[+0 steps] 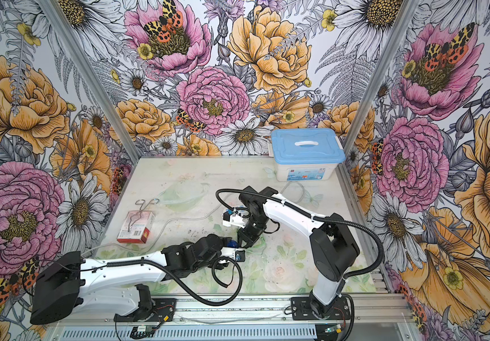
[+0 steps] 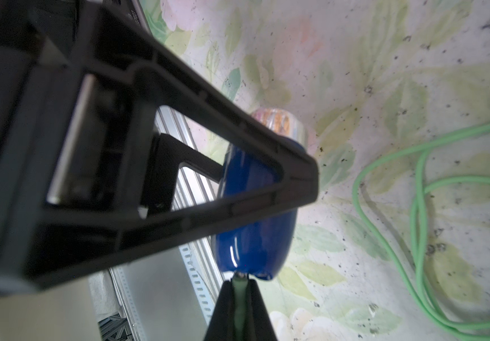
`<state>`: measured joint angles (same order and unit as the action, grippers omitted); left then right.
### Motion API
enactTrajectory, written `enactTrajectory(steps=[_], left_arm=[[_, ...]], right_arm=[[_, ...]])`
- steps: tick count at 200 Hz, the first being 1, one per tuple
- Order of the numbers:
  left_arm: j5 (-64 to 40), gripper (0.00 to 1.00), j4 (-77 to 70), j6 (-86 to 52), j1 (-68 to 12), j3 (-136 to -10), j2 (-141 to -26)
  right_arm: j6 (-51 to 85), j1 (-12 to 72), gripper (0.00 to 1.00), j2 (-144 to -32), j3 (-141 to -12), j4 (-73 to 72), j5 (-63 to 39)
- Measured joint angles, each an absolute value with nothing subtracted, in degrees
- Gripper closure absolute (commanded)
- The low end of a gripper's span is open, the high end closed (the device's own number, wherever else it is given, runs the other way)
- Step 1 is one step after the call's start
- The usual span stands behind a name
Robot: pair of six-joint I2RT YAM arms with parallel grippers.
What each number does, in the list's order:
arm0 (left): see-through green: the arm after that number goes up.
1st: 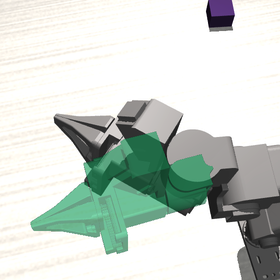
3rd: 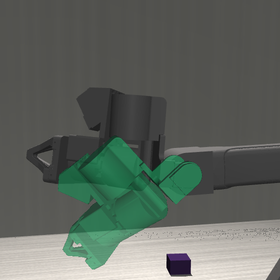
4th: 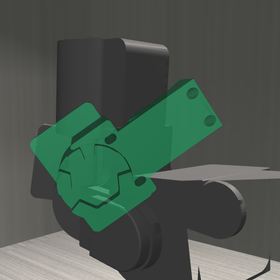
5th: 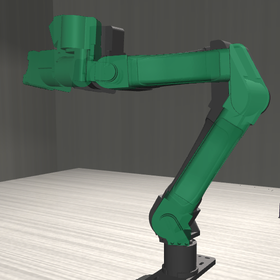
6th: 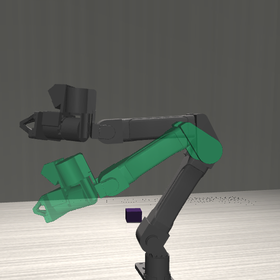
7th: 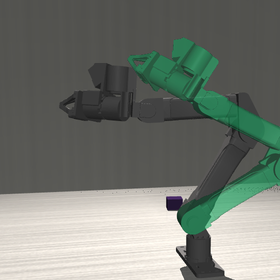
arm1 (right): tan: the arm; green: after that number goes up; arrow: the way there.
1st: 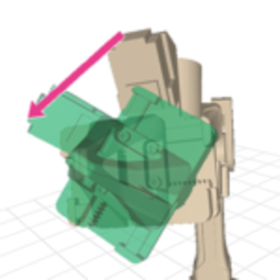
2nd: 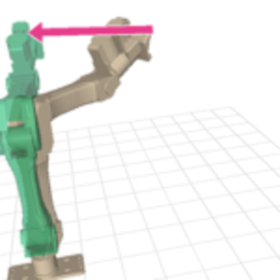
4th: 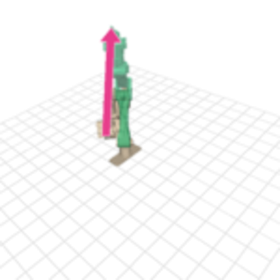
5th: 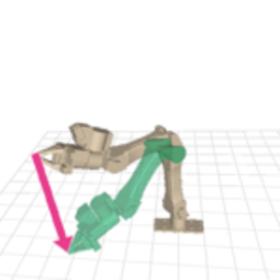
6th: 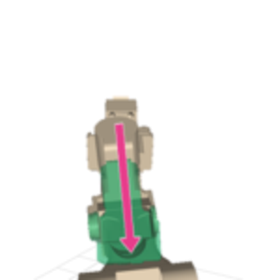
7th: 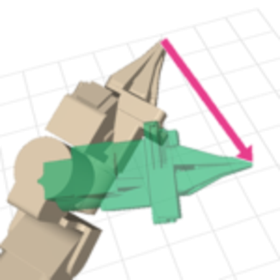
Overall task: Charge the electric shaver
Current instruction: Insert the charging cable into the electric shaver, then place the electric shaver at the center of the board.
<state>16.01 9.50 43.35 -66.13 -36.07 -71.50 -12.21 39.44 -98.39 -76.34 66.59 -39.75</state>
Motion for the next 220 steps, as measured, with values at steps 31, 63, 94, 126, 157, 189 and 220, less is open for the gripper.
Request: enactTrajectory(steps=[31, 63, 94, 126, 157, 189, 220], left_arm=[[17.52, 1.00, 9.65, 43.40, -65.69, -36.07, -70.39], [18.06, 1.00, 10.90, 43.40, -64.14, -36.03, -67.42], [18.17, 1.00, 11.64, 42.96, -62.74, -36.03, -65.52], [17.19, 1.00, 11.79, 42.26, -61.73, -36.03, -65.23], [15.62, 1.00, 12.19, 42.09, -61.73, -36.03, -65.23], [14.96, 1.00, 15.31, 42.11, -61.71, -35.97, -65.23], [14.41, 1.00, 18.96, 42.09, -61.54, -35.86, -65.63]], right_arm=[[-9.82, 39.44, 1.00, -95.79, -74.83, 63.24, -38.79], [-6.74, 39.44, 0.91, -91.88, -72.71, 57.52, -38.24], [-3.60, 39.44, 0.77, -89.27, -70.72, 51.27, -37.04], [-1.13, 38.89, 0.70, -87.59, -68.49, 47.16, -36.29], [0.75, 37.12, 0.64, -84.14, -66.15, 43.94, -36.05], [2.83, 33.56, 0.57, -79.48, -63.31, 41.39, -34.00], [5.15, 31.22, 0.56, -75.22, -59.79, 40.32, -28.36]])
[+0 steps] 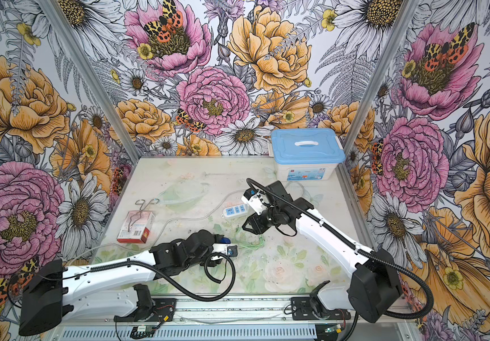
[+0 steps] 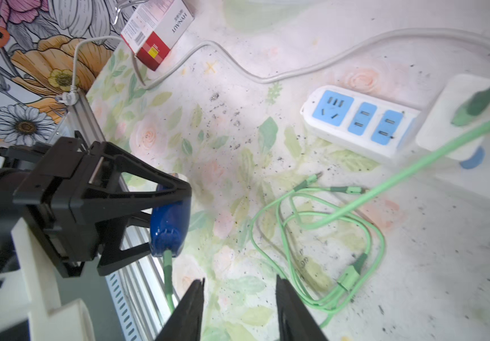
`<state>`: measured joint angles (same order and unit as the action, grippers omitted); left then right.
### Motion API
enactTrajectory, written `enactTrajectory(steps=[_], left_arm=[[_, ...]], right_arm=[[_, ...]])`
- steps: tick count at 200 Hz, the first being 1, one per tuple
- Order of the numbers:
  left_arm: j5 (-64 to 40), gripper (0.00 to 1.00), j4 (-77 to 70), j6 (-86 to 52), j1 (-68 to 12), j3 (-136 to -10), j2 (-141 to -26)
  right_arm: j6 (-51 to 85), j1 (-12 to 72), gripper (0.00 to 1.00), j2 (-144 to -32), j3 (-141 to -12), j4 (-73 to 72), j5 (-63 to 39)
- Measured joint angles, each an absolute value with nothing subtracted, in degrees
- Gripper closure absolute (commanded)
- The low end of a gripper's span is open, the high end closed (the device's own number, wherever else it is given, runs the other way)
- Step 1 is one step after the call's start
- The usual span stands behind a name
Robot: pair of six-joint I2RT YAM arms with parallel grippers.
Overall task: Charge the electric shaver
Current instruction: Place the electric shaver at the center of the board.
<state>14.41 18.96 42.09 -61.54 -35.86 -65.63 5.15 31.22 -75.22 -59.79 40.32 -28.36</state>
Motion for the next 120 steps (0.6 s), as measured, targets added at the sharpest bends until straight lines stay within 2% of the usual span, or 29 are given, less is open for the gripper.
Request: enactTrajectory(steps=[80, 120], left_arm=[[6.11, 1.00, 30.37, 40.12, -61.06, -43.18, -81.91], [2.94, 1.00, 35.05, 39.00, -60.99, -51.27, -89.78]], right_arm=[[11.77, 23.64, 0.56, -57.04, -50.39, 32.77, -15.53], [14.11, 19.51, 0.56, -53.52, -46.24, 30.39, -12.80]])
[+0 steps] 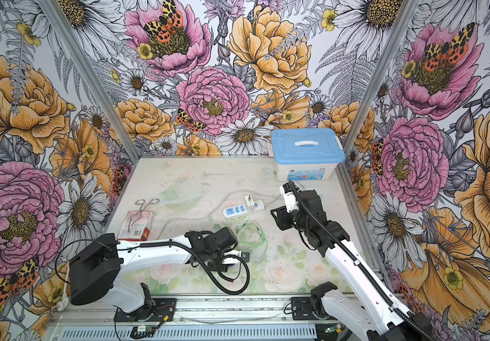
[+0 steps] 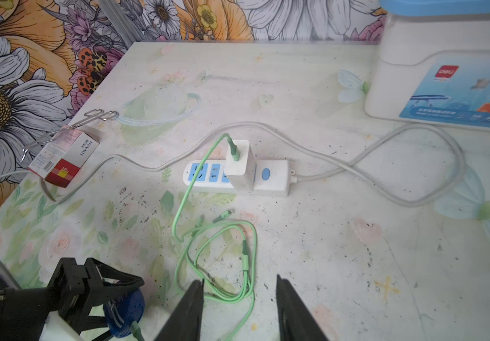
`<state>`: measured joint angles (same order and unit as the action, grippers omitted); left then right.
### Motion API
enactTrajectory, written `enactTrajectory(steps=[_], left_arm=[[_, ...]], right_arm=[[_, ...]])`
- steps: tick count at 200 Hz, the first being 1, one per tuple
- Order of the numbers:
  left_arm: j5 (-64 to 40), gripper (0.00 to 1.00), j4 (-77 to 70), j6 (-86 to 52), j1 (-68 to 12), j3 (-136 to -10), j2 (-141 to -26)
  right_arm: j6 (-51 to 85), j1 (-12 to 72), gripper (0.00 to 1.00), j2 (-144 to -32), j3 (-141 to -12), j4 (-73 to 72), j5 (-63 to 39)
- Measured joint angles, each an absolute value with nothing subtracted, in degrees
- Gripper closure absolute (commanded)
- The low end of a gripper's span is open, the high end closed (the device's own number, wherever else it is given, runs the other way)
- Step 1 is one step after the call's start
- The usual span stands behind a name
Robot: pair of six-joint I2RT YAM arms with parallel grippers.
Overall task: Charge the electric shaver
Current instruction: Place the electric shaver at the center of the board, then reset both arms
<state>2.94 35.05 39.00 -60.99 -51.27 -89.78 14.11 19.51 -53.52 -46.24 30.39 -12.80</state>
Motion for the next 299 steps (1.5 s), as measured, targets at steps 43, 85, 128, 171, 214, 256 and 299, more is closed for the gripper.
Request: enactTrajectory(steps=[43, 85, 128, 171, 214, 256, 299], left_arm=[[2.70, 0.73, 39.31, 37.87, -60.38, -56.62, -95.88], [2.92, 0.60, 41.87, 37.80, -60.36, -58.41, -97.91], [3.36, 0.30, 43.94, 37.34, -60.36, -60.71, -99.90], [4.27, 0.01, 43.79, 36.34, -59.96, -61.23, -100.09], [4.64, 0.01, 43.81, 36.29, -59.59, -61.21, -99.66], [2.02, 0.01, 43.09, 34.28, -53.89, -58.70, -86.48], [2.28, 0.01, 26.55, 24.71, -41.12, -48.69, -60.90]], right_arm=[[15.94, 16.38, 0.56, -52.12, -43.16, 29.34, -9.56], [17.56, 14.50, 0.61, -51.59, -42.28, 26.74, -8.05], [18.65, 13.78, 0.59, -50.70, -41.39, 24.69, -7.27], [19.07, 13.78, 0.57, -50.81, -41.39, 23.59, -7.27], [19.38, 13.41, 0.57, -50.81, -41.39, 23.31, -7.05], [19.55, 13.41, 0.50, -51.79, -40.97, 22.94, -4.62], [18.81, 13.41, 0.00, -54.57, -38.13, 20.75, 6.39]])
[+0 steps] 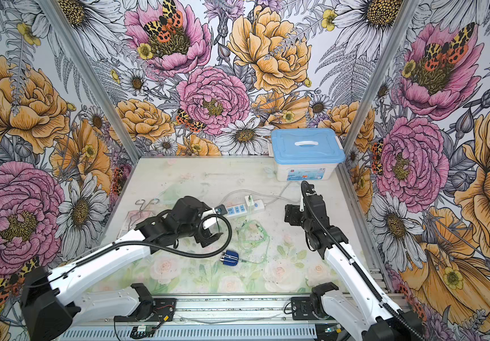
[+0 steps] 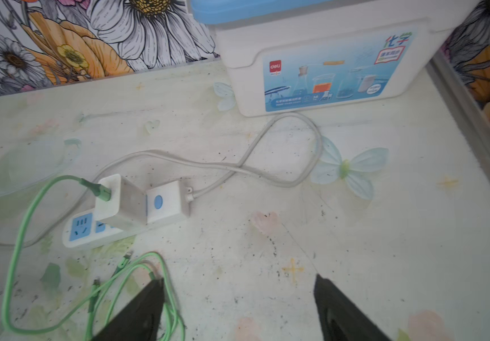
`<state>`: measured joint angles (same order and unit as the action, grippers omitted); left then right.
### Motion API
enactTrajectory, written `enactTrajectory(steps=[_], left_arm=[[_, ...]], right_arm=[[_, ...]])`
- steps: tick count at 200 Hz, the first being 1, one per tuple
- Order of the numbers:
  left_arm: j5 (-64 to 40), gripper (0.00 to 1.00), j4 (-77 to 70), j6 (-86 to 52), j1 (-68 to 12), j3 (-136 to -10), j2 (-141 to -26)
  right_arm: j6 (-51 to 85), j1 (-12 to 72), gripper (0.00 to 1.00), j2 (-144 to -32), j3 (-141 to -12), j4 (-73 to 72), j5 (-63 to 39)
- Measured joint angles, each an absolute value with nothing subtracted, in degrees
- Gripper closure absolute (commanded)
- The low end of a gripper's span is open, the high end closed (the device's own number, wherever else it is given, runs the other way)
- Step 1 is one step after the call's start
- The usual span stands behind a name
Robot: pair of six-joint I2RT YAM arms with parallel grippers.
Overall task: Charge the electric shaver
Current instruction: Reset both arms
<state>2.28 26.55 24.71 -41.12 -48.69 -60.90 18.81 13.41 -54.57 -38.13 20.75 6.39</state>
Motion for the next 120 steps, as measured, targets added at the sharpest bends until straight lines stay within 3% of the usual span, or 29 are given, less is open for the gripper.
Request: enactTrajectory(steps=[24, 53, 84, 120], left_arm=[[8.67, 0.01, 13.39, 15.42, -33.69, -38.57, -52.25], [22.44, 0.01, -0.03, 3.79, -25.43, -27.22, -49.71], [32.12, 0.01, -10.04, -4.64, -18.31, -21.06, -53.60], [36.64, 0.01, -23.29, -1.26, -17.26, -21.12, -63.37]], right_arm=[[17.30, 13.37, 0.00, -56.86, -36.97, 16.88, 15.42], [14.22, 13.04, 0.00, -58.85, -30.28, 3.92, 25.85], [10.85, 11.14, 0.00, -62.57, -20.86, -11.81, 31.51], [9.28, 8.08, 0.00, -70.89, -18.09, -26.04, 31.90]])
